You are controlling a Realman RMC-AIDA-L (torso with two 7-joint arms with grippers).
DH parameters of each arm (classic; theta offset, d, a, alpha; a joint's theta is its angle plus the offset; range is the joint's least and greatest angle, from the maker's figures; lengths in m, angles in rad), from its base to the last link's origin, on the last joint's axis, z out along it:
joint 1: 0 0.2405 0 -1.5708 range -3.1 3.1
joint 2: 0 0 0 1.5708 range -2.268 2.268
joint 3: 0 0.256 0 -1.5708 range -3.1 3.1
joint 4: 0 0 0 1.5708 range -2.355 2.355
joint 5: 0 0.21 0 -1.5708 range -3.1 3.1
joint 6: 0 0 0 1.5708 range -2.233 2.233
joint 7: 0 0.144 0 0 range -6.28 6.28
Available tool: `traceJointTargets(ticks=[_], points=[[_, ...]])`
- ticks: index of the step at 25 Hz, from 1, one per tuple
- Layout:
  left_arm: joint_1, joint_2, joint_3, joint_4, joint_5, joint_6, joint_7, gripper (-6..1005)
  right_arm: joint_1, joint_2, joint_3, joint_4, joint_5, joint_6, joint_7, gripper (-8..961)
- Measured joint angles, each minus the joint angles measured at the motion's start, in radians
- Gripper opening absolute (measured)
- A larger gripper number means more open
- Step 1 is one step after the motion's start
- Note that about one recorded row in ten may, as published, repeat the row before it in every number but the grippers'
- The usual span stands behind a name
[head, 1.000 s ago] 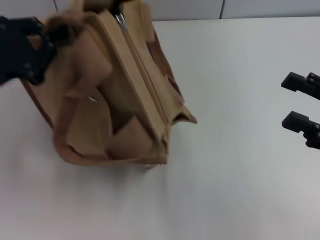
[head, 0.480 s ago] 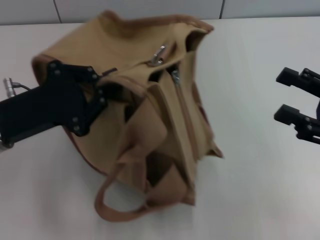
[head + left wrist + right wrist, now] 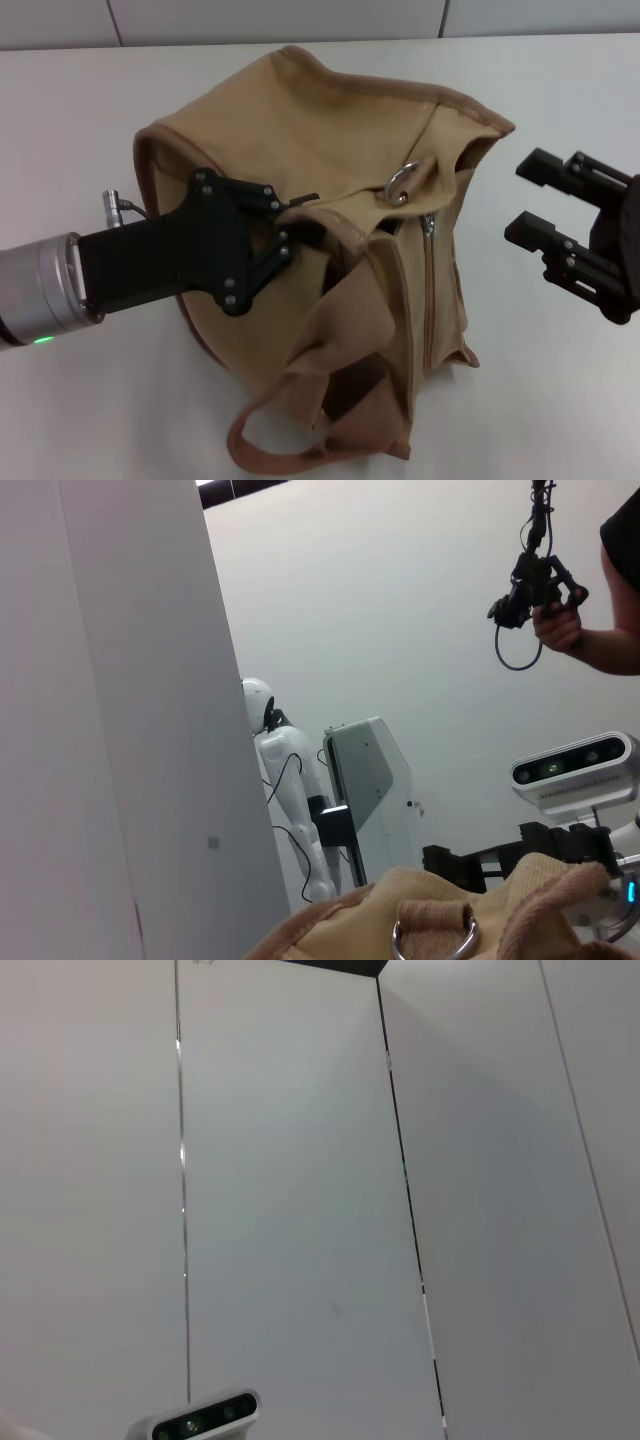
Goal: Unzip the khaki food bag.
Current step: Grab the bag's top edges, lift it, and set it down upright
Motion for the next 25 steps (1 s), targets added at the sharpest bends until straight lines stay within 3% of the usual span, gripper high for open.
traceJointTargets(ticks=[3, 10, 15, 25], points=[[-0.008, -0.001, 0.007, -0.02, 0.0, -0.007, 0.013, 52, -0.019, 0.001, -0.001, 0.025, -0.001, 0.003, -0.016, 653], [-0.021, -0.003, 0.015, -0.026, -0.002, -0.009, 0.014, 53, -0.025, 0.001, -0.01, 0.079, -0.009, 0.054, -0.019, 436], [-0.047, -0.003, 0.017, -0.081, -0.017, -0.016, 0.05, 54, -0.02, 0.002, -0.04, 0.13, -0.011, 0.093, -0.043, 371], [-0.064, -0.003, 0.074, -0.103, -0.058, -0.058, 0.073, 54, -0.026, 0.005, -0.023, 0.289, -0.004, 0.14, -0.174, 376]])
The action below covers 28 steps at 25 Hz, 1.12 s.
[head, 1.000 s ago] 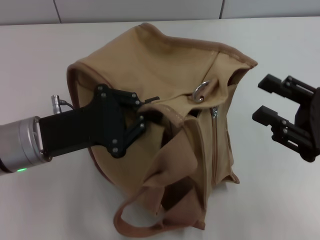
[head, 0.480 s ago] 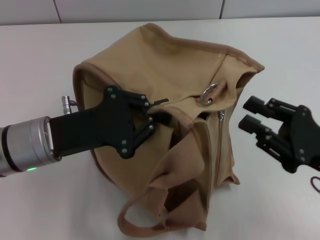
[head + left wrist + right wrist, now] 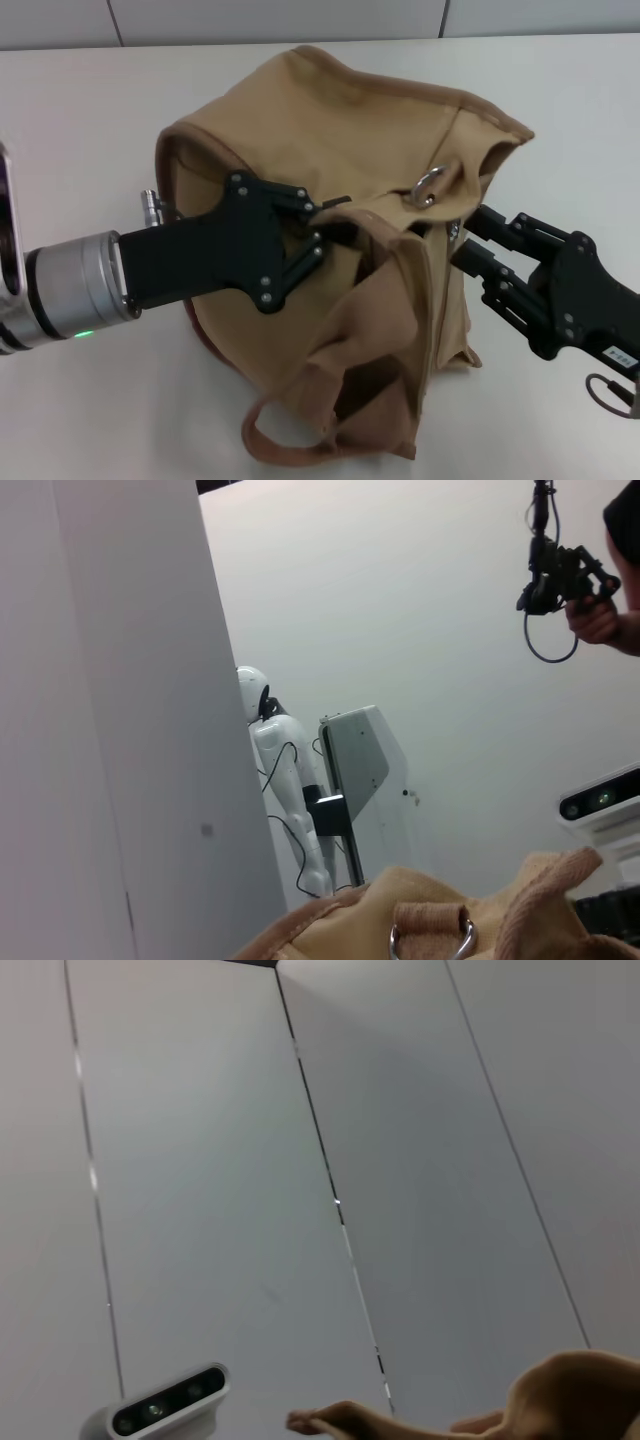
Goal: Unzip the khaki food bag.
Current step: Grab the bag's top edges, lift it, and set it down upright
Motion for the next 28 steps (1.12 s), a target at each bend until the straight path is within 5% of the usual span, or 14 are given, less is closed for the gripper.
traceJointTargets(ticks=[15, 28], points=[[-0.006, 0.0, 0.057, -0.001, -0.042, -0.016, 0.022, 53, 0.02, 0.001, 0.025, 0.038, 0.002, 0.049, -0.002, 368], [-0.02, 0.0, 0.074, -0.01, -0.062, -0.021, 0.035, 53, 0.039, 0.003, 0.02, 0.062, -0.004, 0.082, 0.001, 260]])
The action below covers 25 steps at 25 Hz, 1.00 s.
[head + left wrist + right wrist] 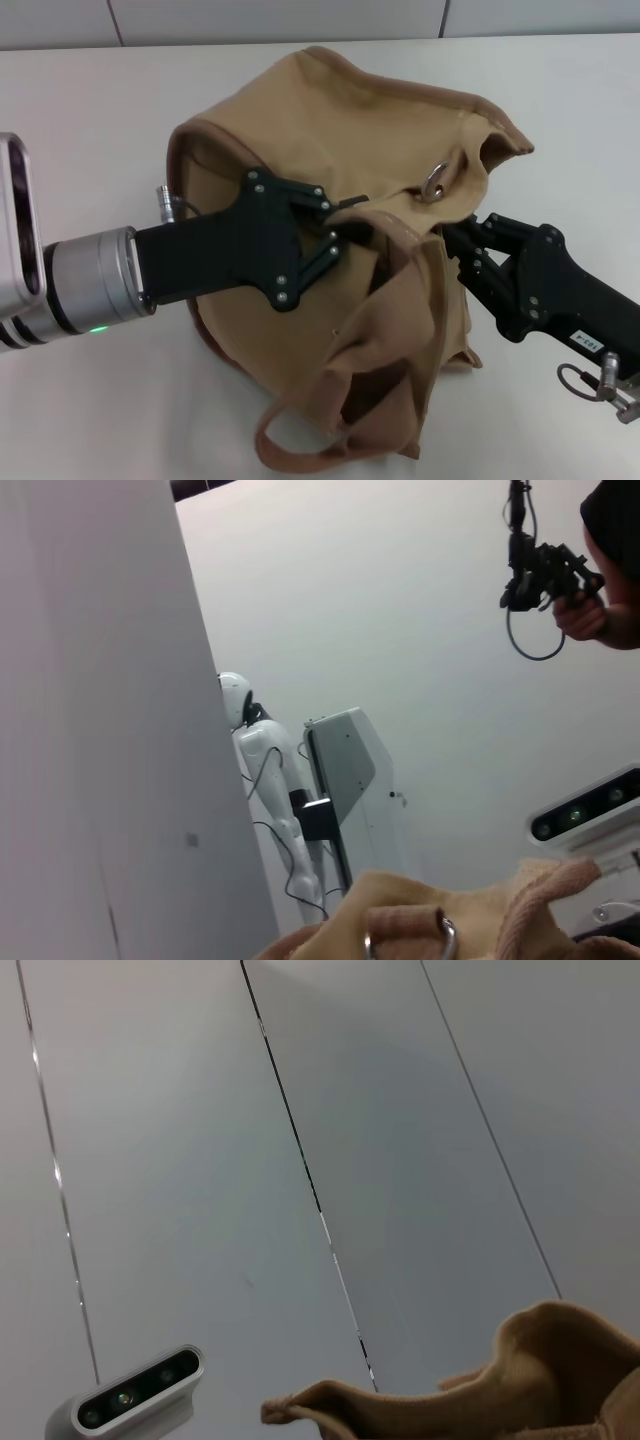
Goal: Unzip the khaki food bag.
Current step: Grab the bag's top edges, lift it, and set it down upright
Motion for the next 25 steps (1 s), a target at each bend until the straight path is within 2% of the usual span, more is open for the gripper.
traceJointTargets(ticks=[16, 22, 25], points=[[0.002, 0.0, 0.016, 0.0, -0.041, -0.021, 0.012, 52, 0.008, -0.004, -0.001, 0.001, -0.001, 0.017, 0.005, 57], [0.011, 0.003, 0.015, 0.0, -0.105, -0.051, 0.013, 53, -0.003, -0.007, -0.049, -0.035, -0.004, 0.011, 0.003, -6], [0.017, 0.005, 0.014, 0.0, -0.131, -0.052, 0.013, 53, -0.023, -0.01, -0.058, -0.067, -0.004, -0.014, 0.015, -2]])
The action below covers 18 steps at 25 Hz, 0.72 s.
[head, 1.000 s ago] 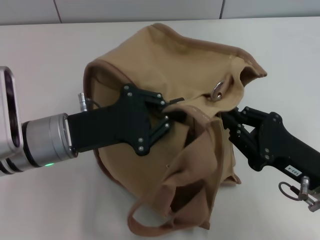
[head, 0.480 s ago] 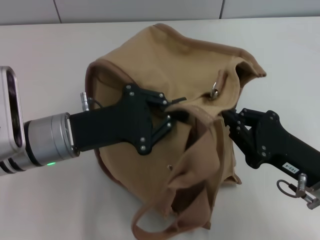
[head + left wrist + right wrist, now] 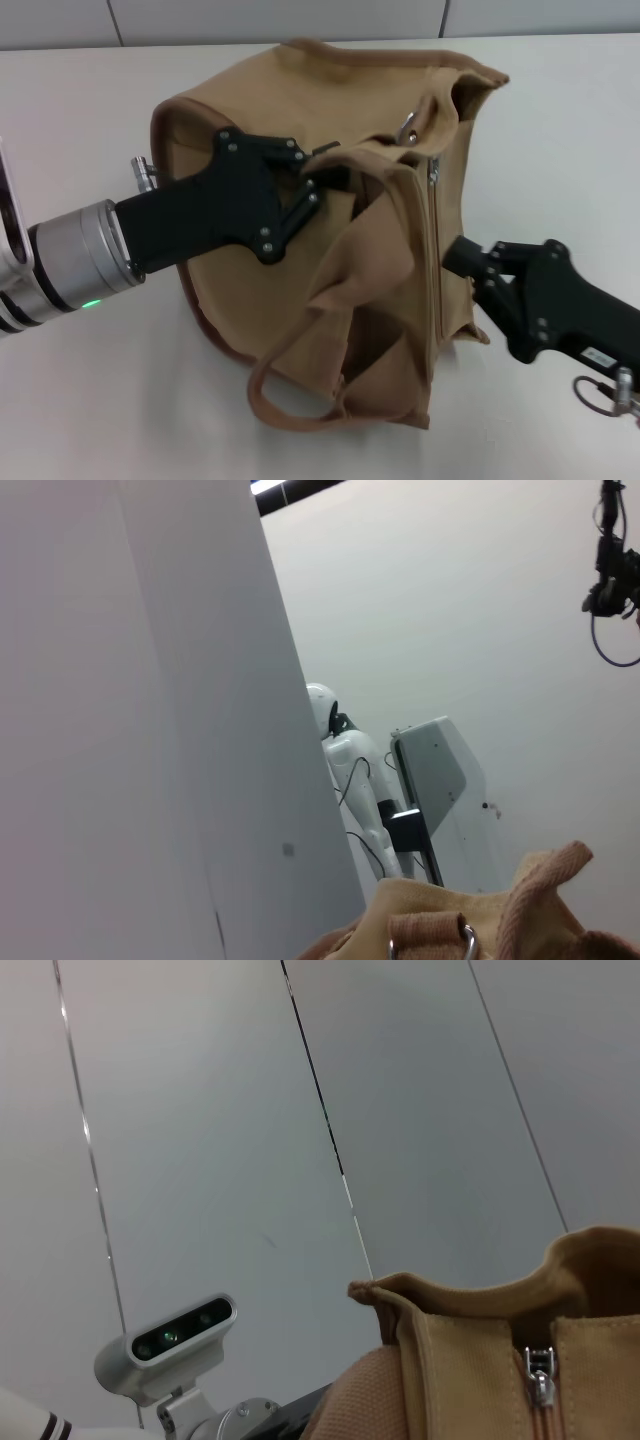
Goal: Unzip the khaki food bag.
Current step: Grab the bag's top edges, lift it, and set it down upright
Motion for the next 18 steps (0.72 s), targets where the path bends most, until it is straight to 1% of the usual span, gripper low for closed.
traceJointTargets(ticks=[4, 7, 12, 16, 17, 18], points=[[0.0, 0.002, 0.0, 0.0, -0.007, -0.002, 0.0, 54, -0.036, -0.001, 0.022, -0.08, 0.007, -0.044, 0.079, 19], [-0.004, 0.005, 0.004, 0.001, -0.006, -0.006, -0.007, 53, -0.044, -0.002, 0.041, -0.206, 0.008, -0.075, 0.22, 47], [-0.002, 0.008, -0.009, 0.008, -0.008, -0.005, -0.025, 52, -0.046, -0.007, 0.031, -0.526, -0.007, -0.126, 0.489, 95], [0.006, -0.003, -0.061, -0.004, -0.016, -0.006, -0.004, 53, -0.046, -0.008, 0.03, -0.793, -0.013, -0.207, 0.656, 133], [0.007, -0.004, -0.063, -0.011, -0.022, -0.006, 0.002, 53, -0.046, -0.008, 0.03, -0.793, -0.013, -0.207, 0.656, 174], [0.007, -0.005, -0.06, -0.033, -0.051, -0.003, 0.023, 53, -0.036, -0.004, 0.03, -1.006, -0.013, -0.244, 0.784, 215]])
